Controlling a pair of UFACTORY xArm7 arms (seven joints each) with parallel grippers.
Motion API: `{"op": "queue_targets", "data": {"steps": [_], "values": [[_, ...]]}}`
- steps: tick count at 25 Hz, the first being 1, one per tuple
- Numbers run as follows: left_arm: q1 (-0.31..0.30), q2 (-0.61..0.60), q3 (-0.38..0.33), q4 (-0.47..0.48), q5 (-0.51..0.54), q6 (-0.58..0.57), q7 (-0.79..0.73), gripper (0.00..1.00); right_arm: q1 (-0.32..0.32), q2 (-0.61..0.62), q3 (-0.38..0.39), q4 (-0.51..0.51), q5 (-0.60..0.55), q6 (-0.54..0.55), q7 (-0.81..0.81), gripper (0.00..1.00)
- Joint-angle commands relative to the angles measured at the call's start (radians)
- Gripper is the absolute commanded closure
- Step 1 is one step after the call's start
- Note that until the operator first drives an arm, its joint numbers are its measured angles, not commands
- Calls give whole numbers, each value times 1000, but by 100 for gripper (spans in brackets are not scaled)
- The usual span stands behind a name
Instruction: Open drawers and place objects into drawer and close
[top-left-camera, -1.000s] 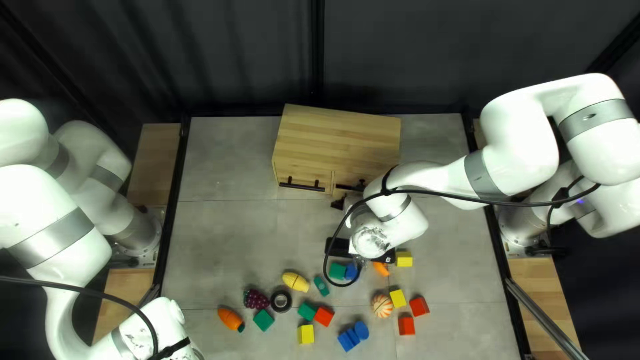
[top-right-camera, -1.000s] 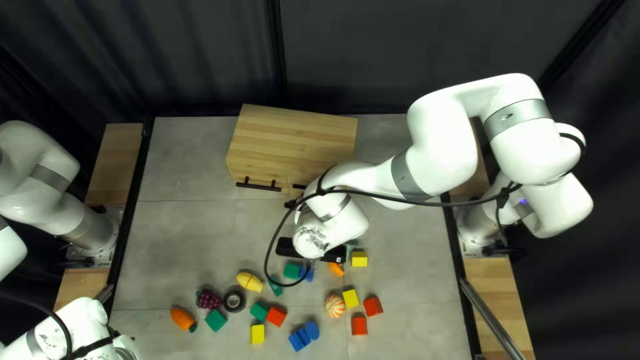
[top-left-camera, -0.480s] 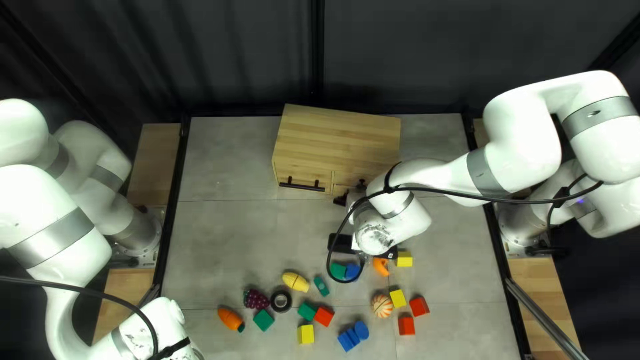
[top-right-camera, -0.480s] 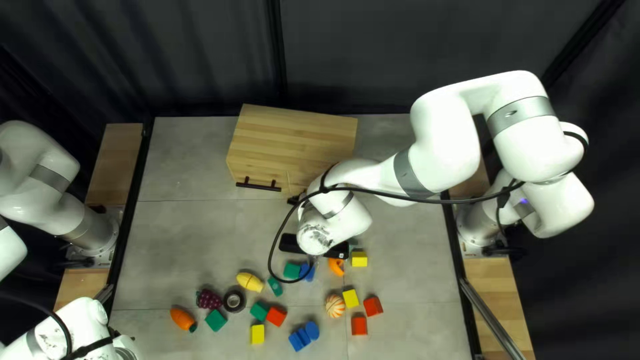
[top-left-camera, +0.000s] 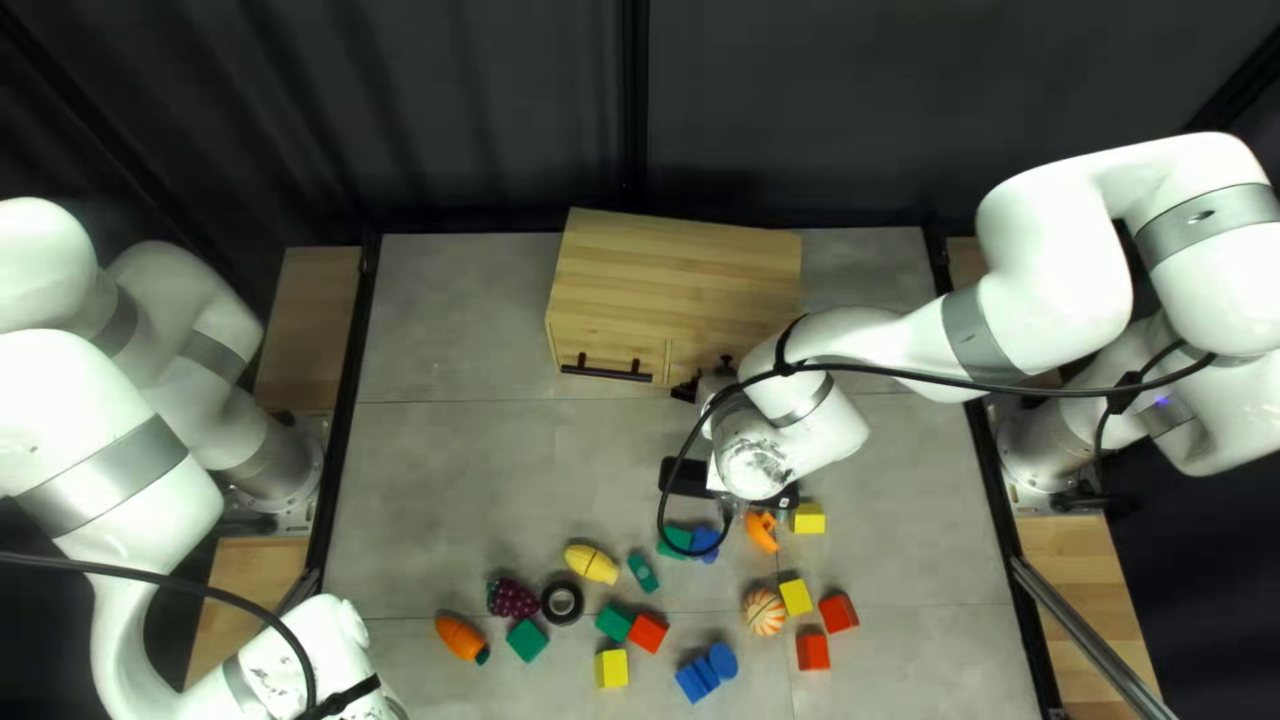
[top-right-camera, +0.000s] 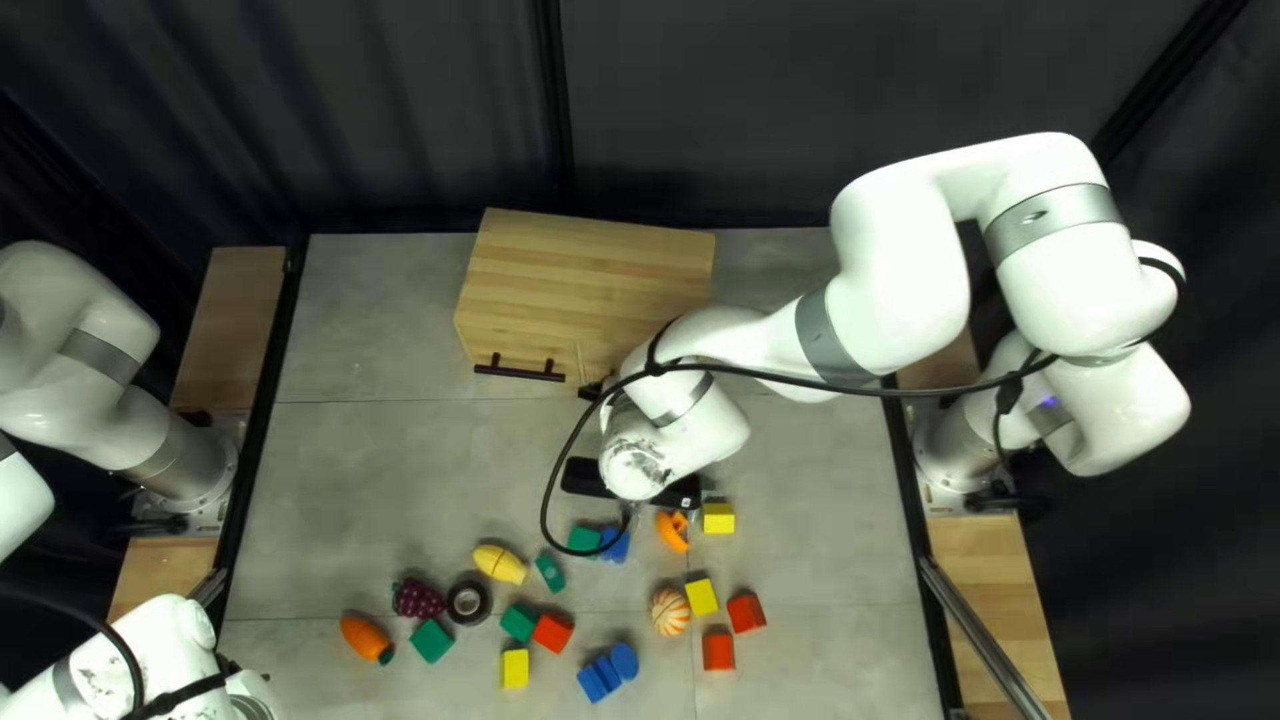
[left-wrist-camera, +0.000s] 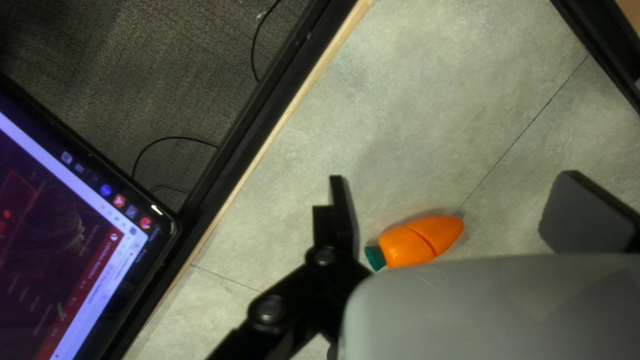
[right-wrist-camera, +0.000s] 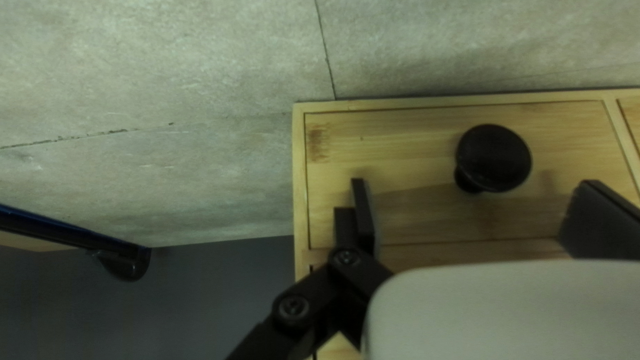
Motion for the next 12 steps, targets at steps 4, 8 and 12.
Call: {"op": "queue_targets", "data": {"steps": [4, 8, 12], "values": [[0, 0, 0, 0, 0, 0, 0, 0, 51, -50, 46, 76, 80, 136, -33, 0], [0, 0, 0, 0, 0, 0, 0, 0, 98, -80, 85, 142, 152, 255, -8, 0], [0, 0, 0, 0, 0, 0, 0, 0, 138, -91, 115, 201, 226, 347, 77, 0]]}}
